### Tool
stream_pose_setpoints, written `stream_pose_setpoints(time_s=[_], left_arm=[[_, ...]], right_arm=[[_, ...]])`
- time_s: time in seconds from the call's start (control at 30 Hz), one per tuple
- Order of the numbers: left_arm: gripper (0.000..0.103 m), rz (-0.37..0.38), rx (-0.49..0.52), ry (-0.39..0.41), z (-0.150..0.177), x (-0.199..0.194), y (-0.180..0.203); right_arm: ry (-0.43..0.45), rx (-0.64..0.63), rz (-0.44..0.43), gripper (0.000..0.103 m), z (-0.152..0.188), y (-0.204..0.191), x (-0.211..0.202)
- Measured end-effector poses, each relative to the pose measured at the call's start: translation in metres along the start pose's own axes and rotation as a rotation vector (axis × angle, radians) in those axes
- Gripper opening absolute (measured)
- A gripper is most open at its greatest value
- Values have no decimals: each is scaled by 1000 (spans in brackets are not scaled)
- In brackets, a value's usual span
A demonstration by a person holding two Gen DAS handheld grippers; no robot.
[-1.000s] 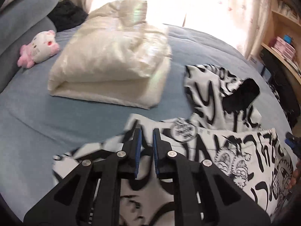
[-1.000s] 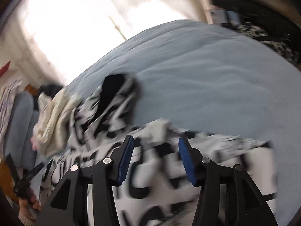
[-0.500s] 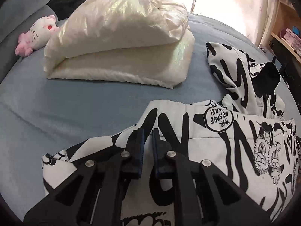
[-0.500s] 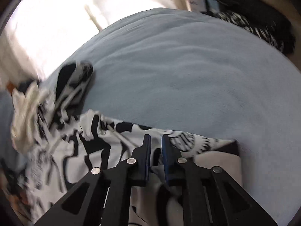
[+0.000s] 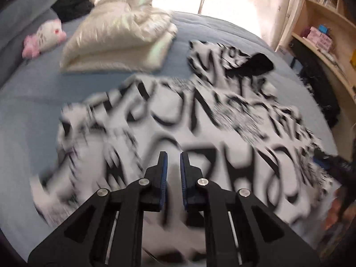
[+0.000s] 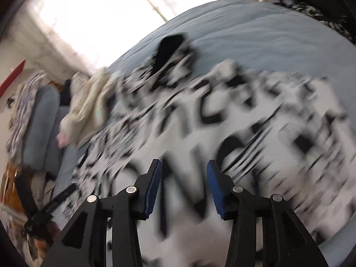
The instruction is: Fold large clothes
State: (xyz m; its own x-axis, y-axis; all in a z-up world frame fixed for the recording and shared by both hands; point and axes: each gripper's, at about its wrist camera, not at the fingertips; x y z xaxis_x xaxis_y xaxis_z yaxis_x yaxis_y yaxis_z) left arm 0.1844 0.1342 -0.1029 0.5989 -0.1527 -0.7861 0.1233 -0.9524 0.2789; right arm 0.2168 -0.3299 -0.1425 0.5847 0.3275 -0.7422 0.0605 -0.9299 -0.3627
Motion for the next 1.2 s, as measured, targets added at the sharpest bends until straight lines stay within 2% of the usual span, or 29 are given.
stream_pose_setpoints(time_s=[0.17, 0.27, 0.33, 0.43, 0.5, 0.57, 0.6, 0.63, 0.7, 0.83, 0.93, 1.2], left_arm=[[9, -29, 31, 0, 55, -2, 26], [9, -99, 83, -17, 74, 10, 29], [9, -134, 76, -3, 77, 8, 23], [9, -196, 52, -1, 76, 4, 7], [9, -202, 38, -10, 75, 2, -3], [9, -264, 34, 3, 75, -2, -13], [9, -292, 19, 6, 76, -5, -20], [9, -301, 4, 6, 75, -8, -27], [9, -272, -43, -11, 74, -12, -41], [9, -259, -86, -10, 73, -24, -56], [9, -286, -88, 4, 76, -34, -58], [9, -283, -123, 45, 79, -66, -63]], right_arm=[[-30, -99, -31, 43, 51, -67, 12], [-51, -153, 35, 43, 72, -77, 12], [-53, -131, 80, 43, 78, -66, 7], [-41, -98, 185, 43, 77, -29, -4], [-17, -80, 298, 43, 83, -8, -23], [-8, -58, 420, 43, 89, 15, -40], [2, -35, 438, 43, 92, 26, -48], [13, -9, 426, 43, 93, 35, -55], [29, 25, 401, 43, 98, 48, -71], [21, 7, 459, 43, 106, 41, -81], [4, 22, 481, 43, 115, 33, -89], [-3, 95, 381, 43, 122, 22, -117]])
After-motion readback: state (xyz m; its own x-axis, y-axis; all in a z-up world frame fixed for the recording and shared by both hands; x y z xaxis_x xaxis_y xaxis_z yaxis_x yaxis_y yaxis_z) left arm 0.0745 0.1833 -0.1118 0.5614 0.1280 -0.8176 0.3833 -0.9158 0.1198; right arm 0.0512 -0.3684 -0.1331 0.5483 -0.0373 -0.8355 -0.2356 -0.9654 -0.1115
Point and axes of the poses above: each gripper's, at about its wrist camera, not at the fingertips, and x roughly the way its jaws point, y to its right, z to its underside, and after that the axes turned 8 degrees about -x, right-handed
